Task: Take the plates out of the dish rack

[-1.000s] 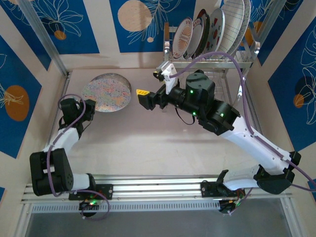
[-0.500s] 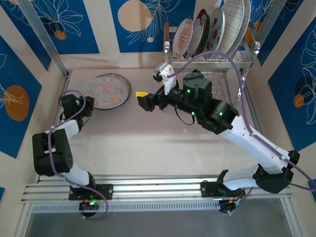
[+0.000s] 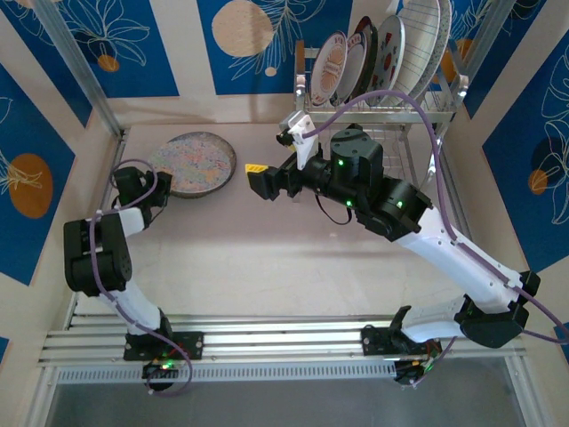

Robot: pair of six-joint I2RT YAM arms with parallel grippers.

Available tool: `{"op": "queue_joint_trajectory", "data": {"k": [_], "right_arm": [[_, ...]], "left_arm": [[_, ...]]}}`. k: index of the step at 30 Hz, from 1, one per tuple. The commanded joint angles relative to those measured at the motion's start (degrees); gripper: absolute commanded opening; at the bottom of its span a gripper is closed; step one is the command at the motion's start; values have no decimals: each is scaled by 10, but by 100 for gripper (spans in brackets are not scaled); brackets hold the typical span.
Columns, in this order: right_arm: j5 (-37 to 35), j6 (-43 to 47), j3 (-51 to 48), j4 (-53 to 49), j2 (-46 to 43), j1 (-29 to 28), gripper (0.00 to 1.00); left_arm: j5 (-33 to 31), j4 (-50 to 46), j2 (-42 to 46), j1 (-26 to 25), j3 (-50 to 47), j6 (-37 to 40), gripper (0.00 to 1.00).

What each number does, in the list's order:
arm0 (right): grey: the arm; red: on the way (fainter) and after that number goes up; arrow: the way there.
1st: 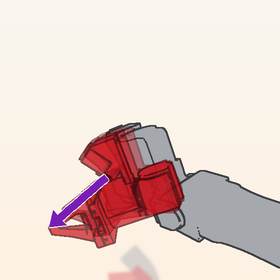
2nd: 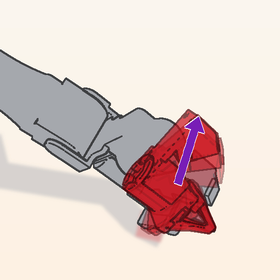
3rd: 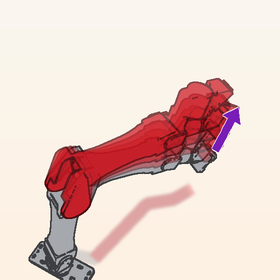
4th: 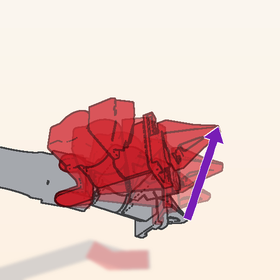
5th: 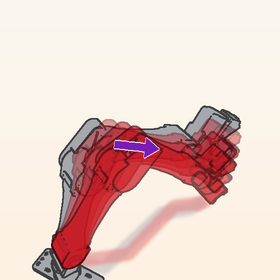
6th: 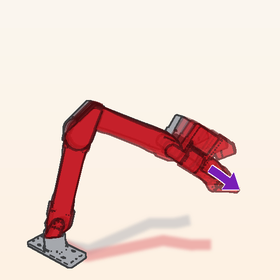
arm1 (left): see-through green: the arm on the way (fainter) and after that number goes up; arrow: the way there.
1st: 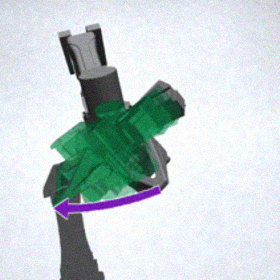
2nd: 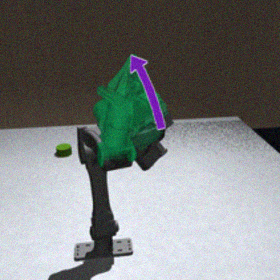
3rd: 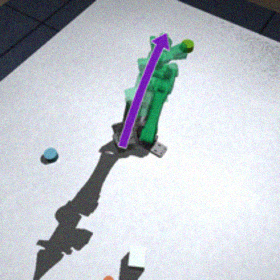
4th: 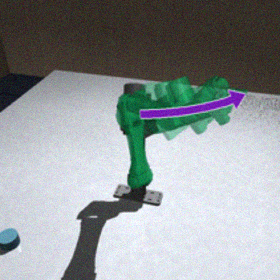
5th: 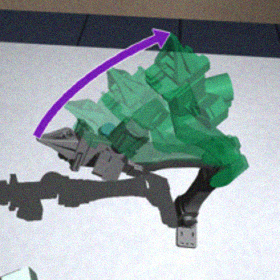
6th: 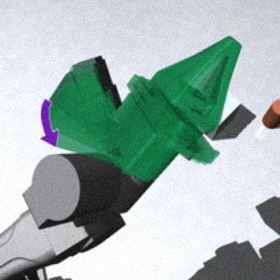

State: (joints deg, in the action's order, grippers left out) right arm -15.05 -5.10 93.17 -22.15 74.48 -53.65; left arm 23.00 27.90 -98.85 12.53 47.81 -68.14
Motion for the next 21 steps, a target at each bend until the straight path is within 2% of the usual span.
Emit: {"op": "queue_joint_trajectory", "data": {"k": [1, 21], "right_arm": [[-3, -10, 15, 3, 2, 2, 95], [-5, -19, 17, -16, 0, 5, 95]], "left_arm": [[25, 50, -14, 10, 32, 13, 0], [33, 49, -76, 19, 66, 23, 4]]}}
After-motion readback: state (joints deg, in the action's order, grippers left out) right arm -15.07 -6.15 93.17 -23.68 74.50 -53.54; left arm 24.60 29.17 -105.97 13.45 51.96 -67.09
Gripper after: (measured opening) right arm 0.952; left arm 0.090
